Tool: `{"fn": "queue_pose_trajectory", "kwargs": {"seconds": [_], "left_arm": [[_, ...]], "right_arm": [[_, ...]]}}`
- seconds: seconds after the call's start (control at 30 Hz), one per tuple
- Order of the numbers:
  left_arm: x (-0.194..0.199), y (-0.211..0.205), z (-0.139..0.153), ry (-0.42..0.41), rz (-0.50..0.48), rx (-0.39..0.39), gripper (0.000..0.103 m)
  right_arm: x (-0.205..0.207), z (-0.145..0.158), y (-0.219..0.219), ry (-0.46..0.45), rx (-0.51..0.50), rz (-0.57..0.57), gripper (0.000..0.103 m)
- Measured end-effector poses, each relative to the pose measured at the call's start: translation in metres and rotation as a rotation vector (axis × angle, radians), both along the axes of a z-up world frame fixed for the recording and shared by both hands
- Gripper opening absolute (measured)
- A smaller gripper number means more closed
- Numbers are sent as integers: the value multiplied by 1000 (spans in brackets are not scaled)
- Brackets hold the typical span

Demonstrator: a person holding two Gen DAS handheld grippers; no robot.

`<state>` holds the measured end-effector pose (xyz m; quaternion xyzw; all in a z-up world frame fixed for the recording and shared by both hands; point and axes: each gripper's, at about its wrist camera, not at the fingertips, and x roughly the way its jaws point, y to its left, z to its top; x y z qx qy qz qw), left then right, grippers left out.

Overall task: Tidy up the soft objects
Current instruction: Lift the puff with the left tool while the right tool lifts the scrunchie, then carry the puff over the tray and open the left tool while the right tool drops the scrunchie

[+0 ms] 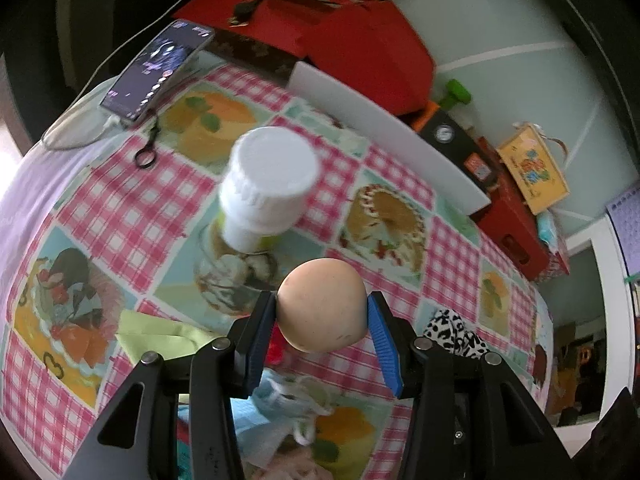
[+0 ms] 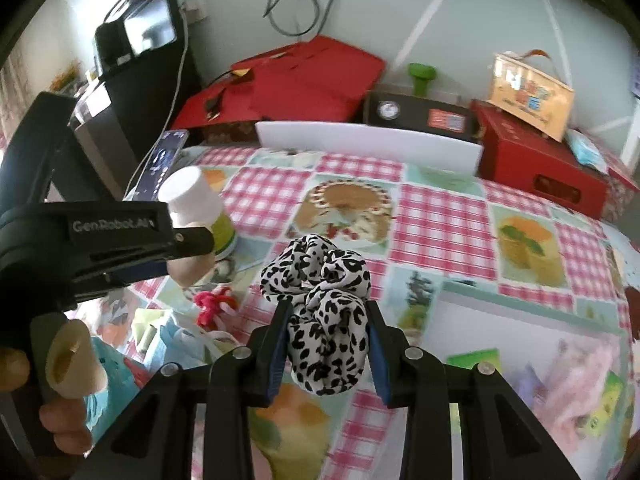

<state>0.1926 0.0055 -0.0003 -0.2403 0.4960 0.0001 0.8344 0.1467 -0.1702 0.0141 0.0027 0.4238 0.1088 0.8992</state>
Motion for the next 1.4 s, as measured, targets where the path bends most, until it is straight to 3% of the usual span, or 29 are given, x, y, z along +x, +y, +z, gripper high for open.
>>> {"fn": "queue_pose_trajectory", "kwargs": {"seconds": [0.43,0.93,1.17,1.4], "left_arm": [[-9,-56,25,-65,-151,6,48],[-20,-178,19,-74,-451,81,48],[-24,-221,0,-66,-545,123,49],[-26,-239,-16,-31,-589,154,49]], "right_arm": [[-26,26,-100,-61,37,-226,38],[-56,21,-230,-43,78,-541,38],[-59,11,-246,-13,102,-573,38],[-48,-10,-241,64,114,-535,38]]}}
